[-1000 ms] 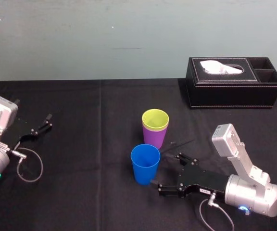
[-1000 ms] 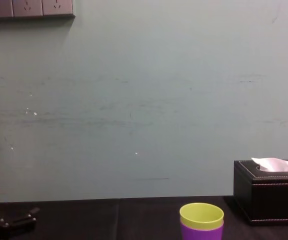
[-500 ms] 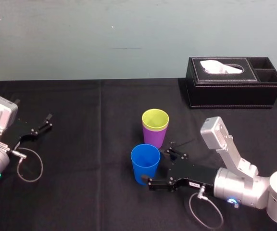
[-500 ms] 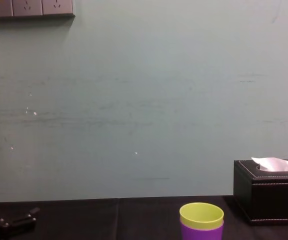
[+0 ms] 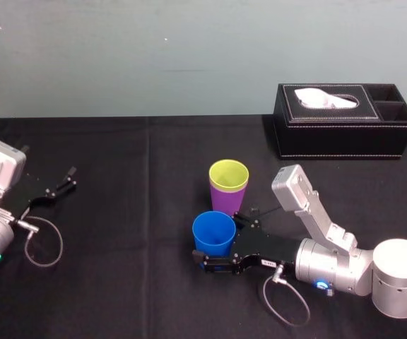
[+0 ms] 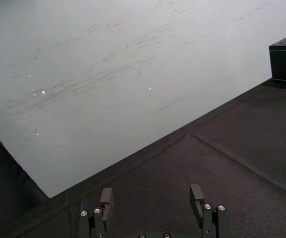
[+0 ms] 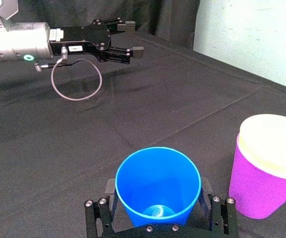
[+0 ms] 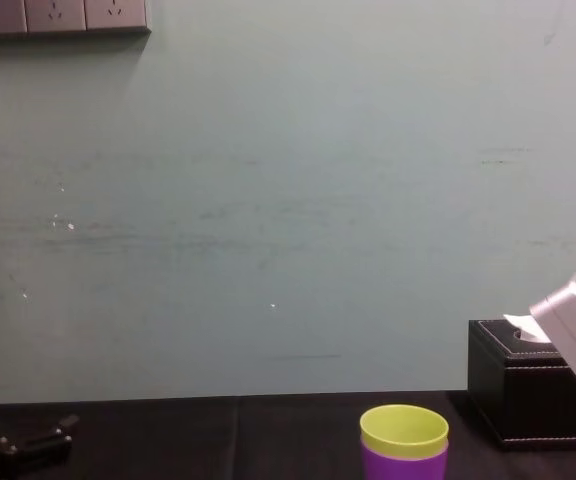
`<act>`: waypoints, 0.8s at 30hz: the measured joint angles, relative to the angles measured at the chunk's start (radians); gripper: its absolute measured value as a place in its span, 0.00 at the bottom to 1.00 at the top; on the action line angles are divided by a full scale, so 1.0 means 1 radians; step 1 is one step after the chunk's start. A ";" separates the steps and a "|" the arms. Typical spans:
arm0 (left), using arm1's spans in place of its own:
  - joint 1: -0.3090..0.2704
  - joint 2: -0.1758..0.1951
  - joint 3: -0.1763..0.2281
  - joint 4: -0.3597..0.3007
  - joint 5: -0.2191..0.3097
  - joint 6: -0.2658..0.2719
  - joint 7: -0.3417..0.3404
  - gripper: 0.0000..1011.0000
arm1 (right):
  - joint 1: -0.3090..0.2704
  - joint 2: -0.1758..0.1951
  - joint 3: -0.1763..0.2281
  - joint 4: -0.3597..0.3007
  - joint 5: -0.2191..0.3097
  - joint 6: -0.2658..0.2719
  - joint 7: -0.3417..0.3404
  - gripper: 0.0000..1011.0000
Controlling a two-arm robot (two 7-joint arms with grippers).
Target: Stack the three plastic cups sequentially using one hand.
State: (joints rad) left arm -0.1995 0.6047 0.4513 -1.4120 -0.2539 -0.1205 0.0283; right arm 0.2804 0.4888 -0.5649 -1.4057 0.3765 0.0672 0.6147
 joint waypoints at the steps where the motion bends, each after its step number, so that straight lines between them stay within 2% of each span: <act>1: 0.000 0.000 0.000 0.000 0.000 0.000 0.000 1.00 | 0.000 0.000 0.000 -0.001 0.000 0.000 0.000 0.99; 5: 0.000 0.000 0.000 0.000 0.000 0.000 0.000 1.00 | -0.002 0.002 0.001 -0.003 0.000 0.000 0.000 0.99; 16: 0.000 0.000 0.000 0.000 0.000 0.000 0.000 1.00 | -0.006 0.005 0.004 -0.007 0.003 -0.001 -0.001 0.76; 24: 0.000 0.000 0.000 0.000 0.000 0.000 0.000 1.00 | -0.007 0.006 0.005 -0.009 0.003 -0.002 -0.001 0.73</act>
State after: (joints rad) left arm -0.1995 0.6047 0.4514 -1.4120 -0.2539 -0.1205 0.0283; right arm 0.2734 0.4947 -0.5603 -1.4143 0.3799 0.0652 0.6136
